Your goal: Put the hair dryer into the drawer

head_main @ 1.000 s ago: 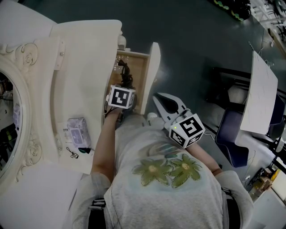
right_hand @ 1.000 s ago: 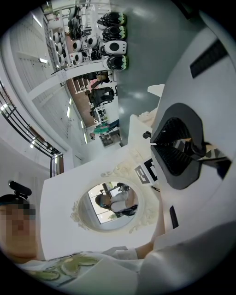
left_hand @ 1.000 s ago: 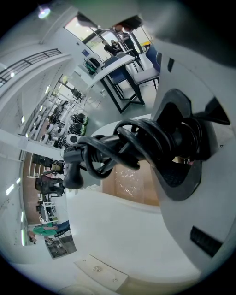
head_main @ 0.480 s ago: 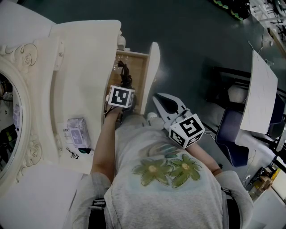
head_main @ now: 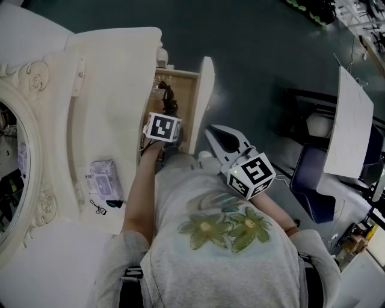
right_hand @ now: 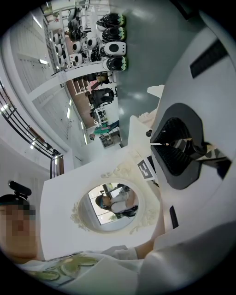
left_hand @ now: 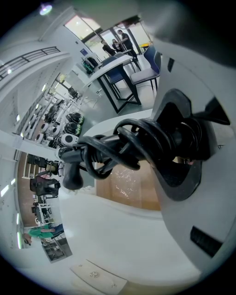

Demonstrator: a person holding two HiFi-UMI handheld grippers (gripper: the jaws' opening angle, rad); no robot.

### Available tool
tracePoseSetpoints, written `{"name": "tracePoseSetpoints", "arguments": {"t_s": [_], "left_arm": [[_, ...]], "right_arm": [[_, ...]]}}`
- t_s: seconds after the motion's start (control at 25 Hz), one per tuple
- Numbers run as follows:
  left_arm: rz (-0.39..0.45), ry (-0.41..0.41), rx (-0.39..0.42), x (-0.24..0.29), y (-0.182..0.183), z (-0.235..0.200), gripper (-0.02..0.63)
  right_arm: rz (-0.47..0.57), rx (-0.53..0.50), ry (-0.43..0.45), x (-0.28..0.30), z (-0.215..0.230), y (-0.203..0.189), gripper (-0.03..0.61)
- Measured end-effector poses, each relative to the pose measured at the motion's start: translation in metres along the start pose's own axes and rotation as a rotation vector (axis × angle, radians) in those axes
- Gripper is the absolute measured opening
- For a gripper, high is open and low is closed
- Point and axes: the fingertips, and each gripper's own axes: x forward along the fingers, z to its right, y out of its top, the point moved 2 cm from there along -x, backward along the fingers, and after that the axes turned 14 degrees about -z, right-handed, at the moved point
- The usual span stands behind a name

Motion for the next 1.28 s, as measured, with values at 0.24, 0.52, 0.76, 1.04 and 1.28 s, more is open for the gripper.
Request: {"name": "tracePoseSetpoints", "arguments": {"t_s": [0.24,0.52,0.76,1.04,1.28], "left_arm": [[-0.018,-0.008,0.004,0.006,0.000,-0.001,0.209],[-0.036,-0.034,0.009,0.012,0.006,0.000,0.209],[-0.027,-0.022,0.026,0.012,0.017,-0.001,0.209],[-0.078,-0.053,0.025,0.024,0.013,-0.002,0.209],[-0.096,-0.071,0.028,0.028,0.013,-0.004,0.209]], "right_arm": [[0.004,0.004,-0.010,0.002,0.003,0.001,0.025],[0.010,0.019,-0.021,0.005,0.007,0.001,0.025],[0.011,0.028,-0.034,0.011,0.011,0.002,0.025],[0.013,0.045,-0.044,0.017,0.013,0.003,0.025],[0.018,0.054,-0.048,0.020,0.012,0.004,0.025]]}}
